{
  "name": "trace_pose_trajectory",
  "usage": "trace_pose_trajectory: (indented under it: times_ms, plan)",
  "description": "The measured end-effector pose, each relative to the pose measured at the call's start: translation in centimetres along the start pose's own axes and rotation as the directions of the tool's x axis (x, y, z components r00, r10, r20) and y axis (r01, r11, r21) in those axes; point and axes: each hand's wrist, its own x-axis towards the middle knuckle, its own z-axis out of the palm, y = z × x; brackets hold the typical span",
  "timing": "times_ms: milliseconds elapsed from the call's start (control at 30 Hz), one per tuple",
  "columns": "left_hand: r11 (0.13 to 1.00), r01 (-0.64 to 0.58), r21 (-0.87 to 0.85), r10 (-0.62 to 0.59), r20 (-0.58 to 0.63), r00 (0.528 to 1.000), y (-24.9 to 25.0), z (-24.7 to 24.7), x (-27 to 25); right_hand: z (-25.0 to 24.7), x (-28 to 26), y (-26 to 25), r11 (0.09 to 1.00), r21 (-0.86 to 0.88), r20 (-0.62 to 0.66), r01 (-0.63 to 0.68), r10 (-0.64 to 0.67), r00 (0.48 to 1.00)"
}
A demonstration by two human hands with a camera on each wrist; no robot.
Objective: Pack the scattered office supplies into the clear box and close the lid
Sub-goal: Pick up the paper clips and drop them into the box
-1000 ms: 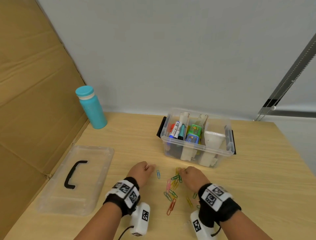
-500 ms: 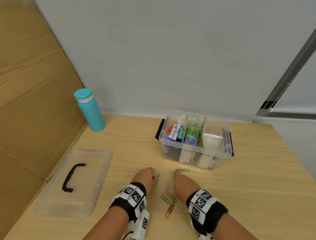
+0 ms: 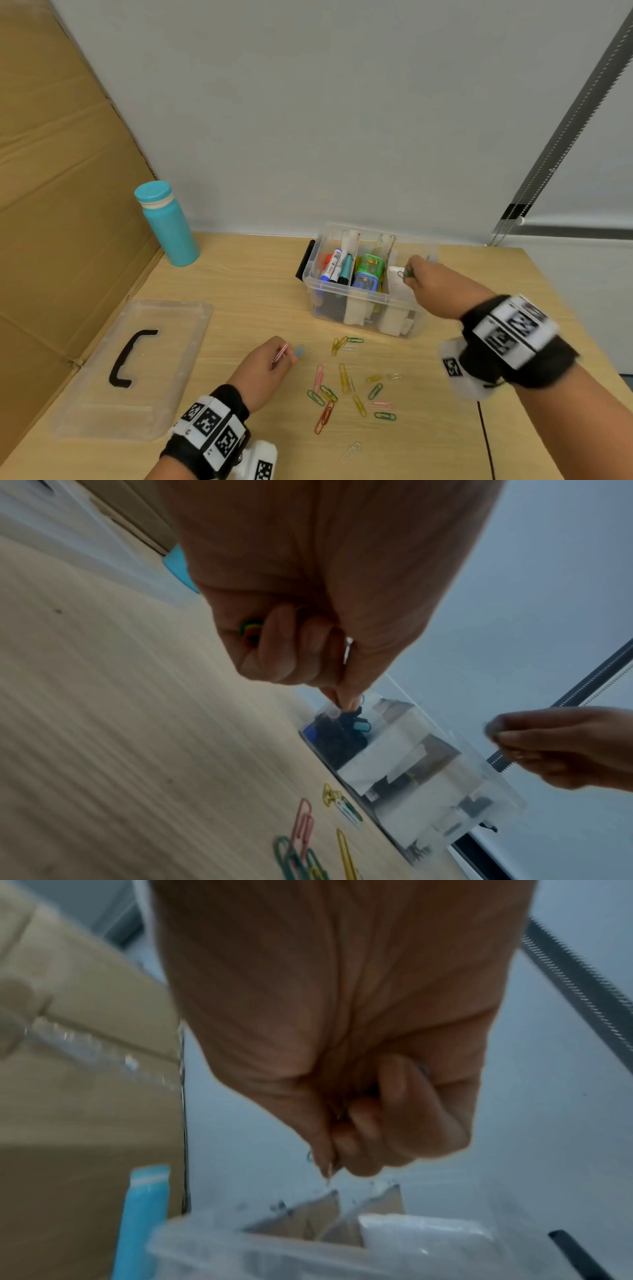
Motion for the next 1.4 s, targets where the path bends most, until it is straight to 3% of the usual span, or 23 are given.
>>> trace_pose_trajectory:
  times_ms: [133,300,367,433,500,533,633,767,933,1133,1200,1267,1333,1400]
  plan:
    - [1.0,-0.005,0.001,0.005,0.006,1.0,1.2,0.3,-0.3,0.8,4.0,-0.5,0.957,-0.288,0.164,-0.016,0.066,0.984]
    - [1.0,-0.017,-0.012,0.017,0.004,1.0,2.7,0.7,-1.3,0.8,4.7,0.2,0.978,-0.205,0.292,0.033,0.029,0.956]
    - [1.0,-0.024,-0.007,0.024,-0.002,1.0,3.4,0.9,-2.0,0.8,3.4,1.1,0.999,-0.038,0.197,0.008,-0.001,0.98]
    - [1.0,-0.023,0.001,0.023,-0.014,1.0,4.4,0.9,-2.6,1.6,1.7,2.5,0.993,0.098,-0.072,0.06,-0.053,0.996]
    - [0.999,-0.02,0.037,0.02,0.007,1.0,6.1,0.9,-2.7,3.4,-0.3,4.1,0.992,0.055,-0.356,0.114,-0.088,0.93]
    - [0.996,-0.026,0.085,0.024,0.024,0.999,7.4,1.0,-2.4,4.6,-1.3,4.8,0.994,0.016,-0.429,0.106,-0.089,0.899]
    - [0.942,-0.09,0.323,0.085,0.028,0.996,12.6,1.7,0.1,7.7,-3.0,6.2,0.994,0.038,-0.436,0.1,-0.073,0.897]
    - [0.794,-0.163,0.586,0.136,0.09,0.987,19.0,4.8,6.9,9.8,-2.9,6.5,0.98,0.123,-0.463,0.154,-0.081,0.883]
    - [0.686,-0.163,0.709,-0.052,0.271,0.961,22.7,7.2,13.3,9.9,-3.0,6.6,0.985,0.1,-0.469,0.143,-0.081,0.88]
    - [0.627,-0.219,0.747,-0.151,0.393,0.907,22.3,8.7,15.9,9.4,-3.4,6.5,0.989,0.086,-0.43,0.121,-0.073,0.9]
    - [0.669,-0.209,0.713,-0.091,0.359,0.929,21.7,8.4,15.5,9.4,-3.3,6.5,0.983,0.11,-0.429,0.147,-0.087,0.899]
    - [0.752,-0.241,0.613,0.081,0.277,0.957,21.1,7.2,13.9,9.5,-3.1,6.6,0.964,0.169,-0.428,0.203,-0.114,0.897]
    - [0.848,-0.319,0.424,0.269,0.176,0.947,20.4,5.6,11.2,9.7,-3.3,6.6,0.943,0.236,-0.423,0.236,-0.119,0.898]
    - [0.889,-0.375,0.261,0.381,0.031,0.924,18.7,3.8,7.9,10.4,-4.1,6.6,0.925,0.313,-0.457,0.217,-0.054,0.888]
